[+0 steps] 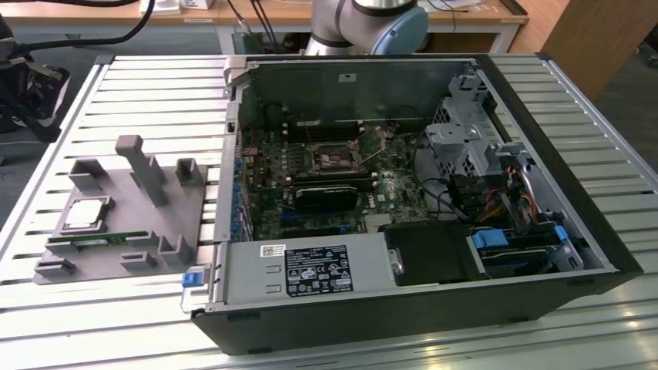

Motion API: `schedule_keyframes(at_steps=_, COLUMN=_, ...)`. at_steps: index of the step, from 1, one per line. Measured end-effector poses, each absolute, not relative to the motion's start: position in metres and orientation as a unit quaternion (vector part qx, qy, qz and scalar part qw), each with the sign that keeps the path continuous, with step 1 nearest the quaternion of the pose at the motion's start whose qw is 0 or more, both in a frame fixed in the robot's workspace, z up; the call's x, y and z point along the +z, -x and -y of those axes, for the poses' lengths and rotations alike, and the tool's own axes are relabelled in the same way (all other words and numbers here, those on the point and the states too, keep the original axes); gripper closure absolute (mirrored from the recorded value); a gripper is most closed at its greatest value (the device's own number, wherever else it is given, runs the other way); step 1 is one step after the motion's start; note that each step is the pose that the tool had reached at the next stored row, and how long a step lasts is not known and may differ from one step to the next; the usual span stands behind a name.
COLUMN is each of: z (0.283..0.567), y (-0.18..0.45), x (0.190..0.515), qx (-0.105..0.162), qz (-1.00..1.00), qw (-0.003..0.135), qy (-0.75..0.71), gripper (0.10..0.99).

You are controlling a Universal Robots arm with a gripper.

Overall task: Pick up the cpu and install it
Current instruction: 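Pick up the cpu and move it towards the insertion slot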

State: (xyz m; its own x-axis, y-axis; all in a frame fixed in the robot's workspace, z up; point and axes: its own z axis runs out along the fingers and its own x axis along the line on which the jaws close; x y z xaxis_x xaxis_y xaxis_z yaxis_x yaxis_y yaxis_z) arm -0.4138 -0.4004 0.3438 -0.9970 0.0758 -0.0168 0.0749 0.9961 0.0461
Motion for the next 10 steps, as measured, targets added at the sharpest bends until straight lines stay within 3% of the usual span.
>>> schedule_keyframes(at_steps=10, z=0.4003, y=0.4175, x=0.3347, qx=0.023, qz=-0.999, qw=0.006, qy=-0.037, gripper=0.973)
